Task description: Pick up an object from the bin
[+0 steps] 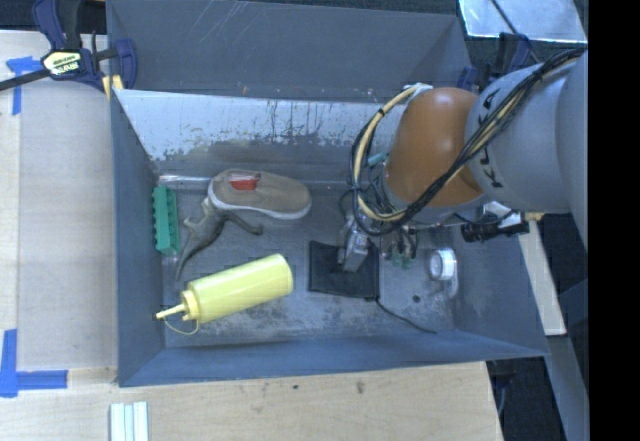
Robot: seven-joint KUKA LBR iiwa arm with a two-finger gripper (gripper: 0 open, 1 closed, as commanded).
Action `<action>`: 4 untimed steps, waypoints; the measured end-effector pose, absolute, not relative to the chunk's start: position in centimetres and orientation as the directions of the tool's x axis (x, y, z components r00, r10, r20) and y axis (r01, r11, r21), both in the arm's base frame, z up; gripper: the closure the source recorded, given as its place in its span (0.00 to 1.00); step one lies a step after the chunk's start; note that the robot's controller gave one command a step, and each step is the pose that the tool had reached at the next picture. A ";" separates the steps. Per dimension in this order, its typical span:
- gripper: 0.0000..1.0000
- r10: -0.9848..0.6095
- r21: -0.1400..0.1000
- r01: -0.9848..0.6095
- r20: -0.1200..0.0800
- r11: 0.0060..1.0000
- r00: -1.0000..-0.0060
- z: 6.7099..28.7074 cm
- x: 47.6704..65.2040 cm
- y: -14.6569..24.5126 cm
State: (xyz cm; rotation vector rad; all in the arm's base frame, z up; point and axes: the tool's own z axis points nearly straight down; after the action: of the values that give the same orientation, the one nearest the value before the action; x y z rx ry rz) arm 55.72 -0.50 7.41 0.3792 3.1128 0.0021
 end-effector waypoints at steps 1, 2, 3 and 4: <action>1.00 0.240 0.002 0.240 -0.005 0.971 -0.971 8.1 55.7 -0.5; 1.00 0.240 0.002 0.240 -0.006 0.971 -0.971 8.6 55.8 -0.5; 1.00 0.240 0.001 0.240 -0.006 0.971 -0.971 8.8 55.8 -0.5; 1.00 0.240 0.001 0.240 -0.003 0.971 -0.971 9.3 55.8 -0.6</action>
Offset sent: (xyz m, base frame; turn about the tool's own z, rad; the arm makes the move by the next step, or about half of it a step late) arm 0.0000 0.0002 0.0123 0.0000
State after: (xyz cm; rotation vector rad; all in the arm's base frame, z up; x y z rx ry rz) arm 55.76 -0.55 9.31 0.3802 3.1158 0.0005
